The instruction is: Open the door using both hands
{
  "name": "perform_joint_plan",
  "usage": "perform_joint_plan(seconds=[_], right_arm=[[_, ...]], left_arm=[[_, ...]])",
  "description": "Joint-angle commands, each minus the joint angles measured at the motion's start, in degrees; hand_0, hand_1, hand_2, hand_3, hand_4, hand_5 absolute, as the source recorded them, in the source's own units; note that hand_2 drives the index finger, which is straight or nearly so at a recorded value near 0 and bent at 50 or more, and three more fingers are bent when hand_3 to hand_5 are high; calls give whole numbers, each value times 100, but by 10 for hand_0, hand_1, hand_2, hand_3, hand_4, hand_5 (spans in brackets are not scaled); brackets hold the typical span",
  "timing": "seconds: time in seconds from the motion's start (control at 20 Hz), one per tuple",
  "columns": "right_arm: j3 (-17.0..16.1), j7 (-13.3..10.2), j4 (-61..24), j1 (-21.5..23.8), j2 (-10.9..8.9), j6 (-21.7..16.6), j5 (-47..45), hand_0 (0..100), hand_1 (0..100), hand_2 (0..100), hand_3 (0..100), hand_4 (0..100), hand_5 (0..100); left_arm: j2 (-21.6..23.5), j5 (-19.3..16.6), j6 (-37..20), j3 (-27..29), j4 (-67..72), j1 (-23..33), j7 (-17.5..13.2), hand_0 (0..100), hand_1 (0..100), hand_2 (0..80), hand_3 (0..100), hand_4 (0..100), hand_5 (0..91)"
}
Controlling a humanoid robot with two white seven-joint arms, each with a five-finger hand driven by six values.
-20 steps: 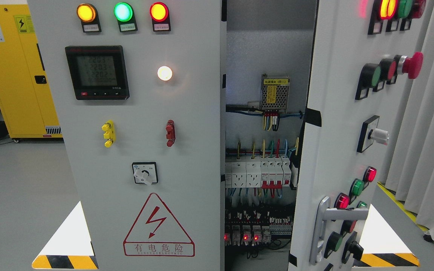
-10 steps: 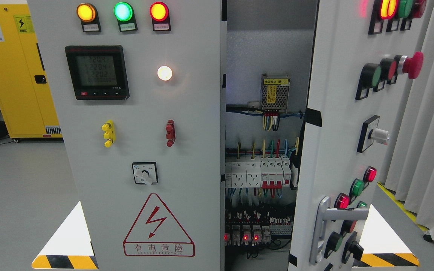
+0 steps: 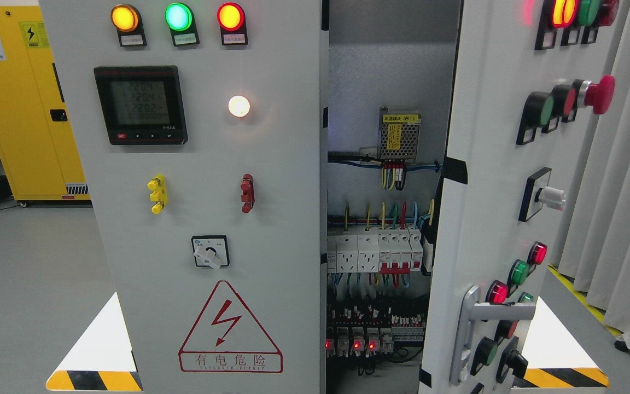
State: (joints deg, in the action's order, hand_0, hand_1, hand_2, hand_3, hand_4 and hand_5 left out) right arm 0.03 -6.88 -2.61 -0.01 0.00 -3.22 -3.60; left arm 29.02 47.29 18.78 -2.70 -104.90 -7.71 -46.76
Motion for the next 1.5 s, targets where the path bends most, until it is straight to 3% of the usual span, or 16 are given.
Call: perform_joint_plan(seconds=[0.0,0.1,0.3,0.45,0.7,0.9,1.25,1.45], right_arm=[[23,2,-3,36,97,5,0,0,500,40,0,0,0],[23,2,-3,36,88,5,0,0,500,40,0,0,0],[50,2,-3,36,88,5,0,0,500,40,0,0,0],[50,2,-3,36,79,5,0,0,500,40,0,0,0],[23,2,-3,36,61,5,0,0,500,40,0,0,0],[23,2,-3,36,61,5,0,0,500,40,0,0,0],[15,2,-12,45,53,5,0,0,500,40,0,0,0],[6,2,-12,54,53,5,0,0,500,40,0,0,0]], left_arm=[[411,491,266,-818,-67,-1564,0,120,556,0,0,0,0],[394,596,293,-1082,188,-2083,0,120,556,0,0,0,0],[123,1184,889,-1294,417,-2717,0,120,556,0,0,0,0],[-300,1177,1066,-1303,786,-3121,0,120,556,0,0,0,0],[-380,1247,1207,-1697,1295,-3911,0,120,556,0,0,0,0],[-730,1598,1417,-1892,1876,-4598,0,120,556,0,0,0,0],[-1021,1625,1751,-1901,2069,-5099,0,120,556,0,0,0,0],[-1495,1616,1804,-1910,2728,-5521,0,120,556,0,0,0,0]])
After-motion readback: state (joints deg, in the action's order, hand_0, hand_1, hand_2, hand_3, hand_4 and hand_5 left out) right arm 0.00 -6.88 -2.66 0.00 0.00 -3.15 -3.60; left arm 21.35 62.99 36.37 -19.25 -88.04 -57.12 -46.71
